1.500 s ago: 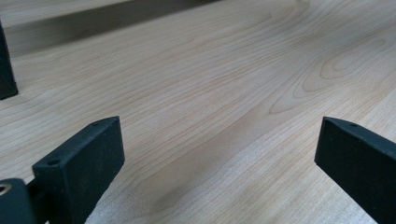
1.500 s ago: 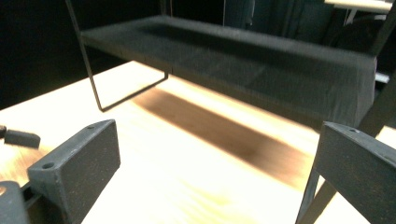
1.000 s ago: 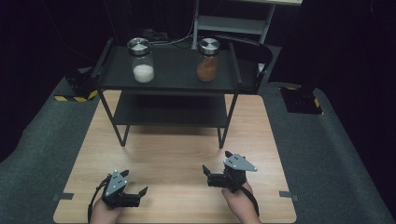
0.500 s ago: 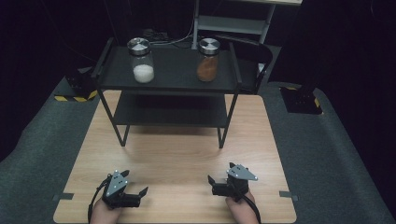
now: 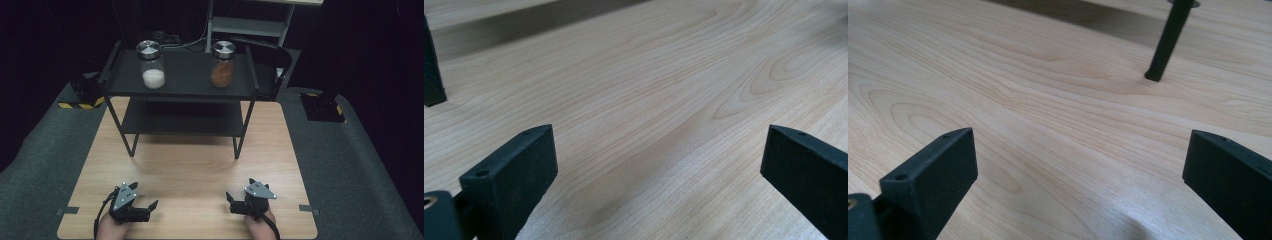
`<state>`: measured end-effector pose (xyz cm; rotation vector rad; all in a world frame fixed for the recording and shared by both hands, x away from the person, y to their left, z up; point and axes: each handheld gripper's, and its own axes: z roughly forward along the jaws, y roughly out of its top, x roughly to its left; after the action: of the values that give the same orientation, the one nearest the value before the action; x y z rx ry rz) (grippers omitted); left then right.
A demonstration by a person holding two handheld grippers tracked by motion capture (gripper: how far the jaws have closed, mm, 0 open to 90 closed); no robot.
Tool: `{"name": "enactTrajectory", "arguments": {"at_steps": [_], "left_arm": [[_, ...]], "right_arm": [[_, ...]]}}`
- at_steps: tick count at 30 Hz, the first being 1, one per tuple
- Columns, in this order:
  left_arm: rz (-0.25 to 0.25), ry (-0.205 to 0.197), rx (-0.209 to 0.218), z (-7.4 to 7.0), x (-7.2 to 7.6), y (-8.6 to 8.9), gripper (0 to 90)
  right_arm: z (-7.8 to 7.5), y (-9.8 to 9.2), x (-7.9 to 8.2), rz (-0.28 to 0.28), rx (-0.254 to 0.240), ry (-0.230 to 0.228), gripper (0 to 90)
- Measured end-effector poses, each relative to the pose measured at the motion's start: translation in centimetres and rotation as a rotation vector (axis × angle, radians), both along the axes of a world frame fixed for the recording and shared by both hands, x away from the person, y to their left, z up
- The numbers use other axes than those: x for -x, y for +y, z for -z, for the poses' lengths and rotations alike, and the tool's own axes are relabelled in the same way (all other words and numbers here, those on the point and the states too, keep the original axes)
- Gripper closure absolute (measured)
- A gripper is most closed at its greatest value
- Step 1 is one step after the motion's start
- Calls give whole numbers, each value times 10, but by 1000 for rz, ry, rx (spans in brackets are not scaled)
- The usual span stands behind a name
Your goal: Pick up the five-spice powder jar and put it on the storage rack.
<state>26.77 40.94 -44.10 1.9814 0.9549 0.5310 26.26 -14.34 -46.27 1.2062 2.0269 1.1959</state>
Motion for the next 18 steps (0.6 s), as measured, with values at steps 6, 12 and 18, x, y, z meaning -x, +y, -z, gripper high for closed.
{"name": "enactTrajectory", "arguments": {"at_steps": [6,12,18], "left_arm": [[-4,-10,0,1,2,0,19],[0,-17,-1,1,4,1,20],[0,-21,7,2,7,2,20]], "right_arm": [[1,2,12,27,34,-34,0],[-1,5,10,29,58,-18,1],[-1,9,13,19,87,-39,2]]}}
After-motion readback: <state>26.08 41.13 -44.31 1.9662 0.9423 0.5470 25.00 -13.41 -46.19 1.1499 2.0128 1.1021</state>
